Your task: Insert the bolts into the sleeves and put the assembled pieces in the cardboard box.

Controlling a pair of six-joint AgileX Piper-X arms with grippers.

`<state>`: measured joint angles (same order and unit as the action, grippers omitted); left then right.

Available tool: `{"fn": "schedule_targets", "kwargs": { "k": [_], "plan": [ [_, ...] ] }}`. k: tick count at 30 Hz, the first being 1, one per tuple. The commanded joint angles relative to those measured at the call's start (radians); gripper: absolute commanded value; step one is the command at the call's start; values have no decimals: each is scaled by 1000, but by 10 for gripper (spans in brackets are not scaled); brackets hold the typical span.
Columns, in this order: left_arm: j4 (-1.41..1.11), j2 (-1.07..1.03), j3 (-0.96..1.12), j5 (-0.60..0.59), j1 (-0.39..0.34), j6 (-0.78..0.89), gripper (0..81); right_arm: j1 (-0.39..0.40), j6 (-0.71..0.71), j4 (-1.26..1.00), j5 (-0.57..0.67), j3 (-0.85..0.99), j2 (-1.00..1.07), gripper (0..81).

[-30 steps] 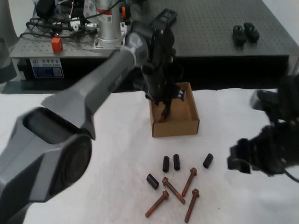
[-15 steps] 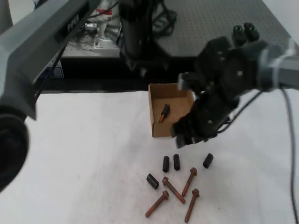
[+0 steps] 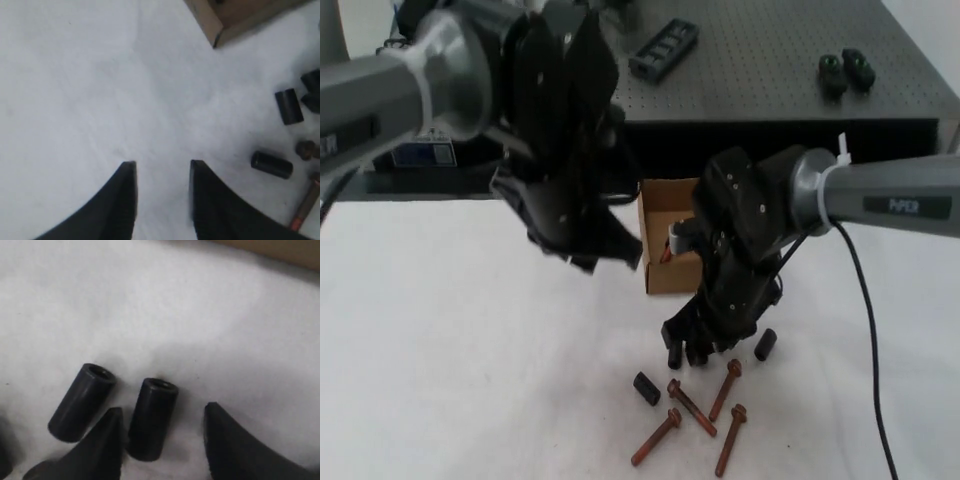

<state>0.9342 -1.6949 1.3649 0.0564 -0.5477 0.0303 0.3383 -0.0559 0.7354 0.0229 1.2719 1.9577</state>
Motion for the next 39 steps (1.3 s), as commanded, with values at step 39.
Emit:
{"fn": "schedule_targets", "kwargs": {
  "k": [39],
  "plan": [
    [-138,-290,-60,-217,-192,-342,209,-189,73,14,40,-329,-631,15]
  ]
}}
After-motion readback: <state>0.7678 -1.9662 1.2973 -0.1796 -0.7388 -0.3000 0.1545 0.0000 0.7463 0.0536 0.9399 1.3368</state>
